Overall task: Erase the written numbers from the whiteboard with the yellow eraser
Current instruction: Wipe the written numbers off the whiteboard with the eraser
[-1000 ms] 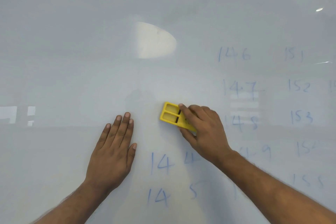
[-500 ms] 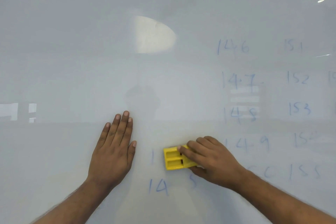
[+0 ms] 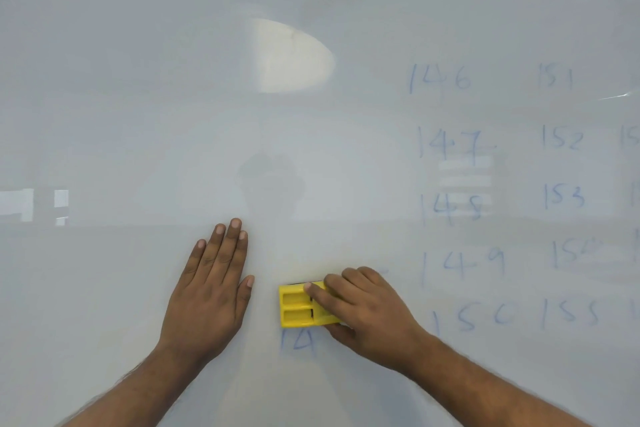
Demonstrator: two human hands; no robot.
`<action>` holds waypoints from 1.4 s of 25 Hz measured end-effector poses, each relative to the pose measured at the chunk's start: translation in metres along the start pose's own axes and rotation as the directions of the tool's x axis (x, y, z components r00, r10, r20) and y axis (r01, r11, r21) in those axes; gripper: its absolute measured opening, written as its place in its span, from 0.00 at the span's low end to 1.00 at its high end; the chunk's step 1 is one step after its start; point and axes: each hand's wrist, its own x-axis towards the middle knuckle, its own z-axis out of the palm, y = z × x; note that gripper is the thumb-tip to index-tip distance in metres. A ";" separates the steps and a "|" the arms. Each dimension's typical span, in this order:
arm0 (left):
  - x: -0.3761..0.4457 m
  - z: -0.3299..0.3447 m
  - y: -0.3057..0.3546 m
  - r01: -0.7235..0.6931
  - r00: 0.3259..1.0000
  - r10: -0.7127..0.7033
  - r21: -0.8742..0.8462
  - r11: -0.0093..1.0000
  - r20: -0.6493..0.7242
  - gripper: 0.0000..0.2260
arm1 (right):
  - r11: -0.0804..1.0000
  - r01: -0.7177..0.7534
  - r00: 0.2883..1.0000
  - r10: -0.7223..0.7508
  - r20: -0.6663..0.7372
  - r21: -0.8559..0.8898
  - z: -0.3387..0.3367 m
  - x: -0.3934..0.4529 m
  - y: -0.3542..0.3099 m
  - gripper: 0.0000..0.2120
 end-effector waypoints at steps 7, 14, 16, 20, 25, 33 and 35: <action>-0.009 0.005 0.006 0.036 0.999 -0.036 -0.004 0.999 -0.010 0.27 | 0.963 -0.267 0.954 0.270 -0.127 0.043 -0.018 0.024 0.027 0.24; -0.014 0.005 0.006 0.037 0.999 -0.037 -0.005 0.999 0.001 0.28 | 0.997 -0.078 0.997 0.077 0.017 0.025 0.000 -0.020 0.000 0.25; -0.014 0.005 0.007 0.044 0.999 -0.044 -0.003 0.999 0.001 0.27 | 0.998 -0.063 0.998 0.062 0.028 0.023 -0.009 -0.035 0.015 0.24; -0.012 0.003 0.014 0.075 0.997 -0.075 -0.016 0.997 -0.007 0.27 | 0.968 -0.251 0.965 0.252 -0.080 0.022 -0.032 -0.023 0.054 0.23; -0.013 0.006 0.018 0.094 0.996 -0.094 -0.013 0.995 -0.010 0.28 | 0.959 -0.275 0.956 0.280 -0.086 0.068 -0.023 -0.014 0.044 0.24; -0.015 0.007 0.016 0.059 0.998 -0.059 -0.002 0.998 0.002 0.28 | 0.997 -0.069 0.991 0.066 0.119 0.021 -0.002 -0.111 0.004 0.24; -0.015 0.007 0.016 0.058 0.998 -0.058 0.000 0.998 0.003 0.28 | 0.999 -0.038 0.988 0.037 0.150 0.000 -0.007 -0.114 0.009 0.24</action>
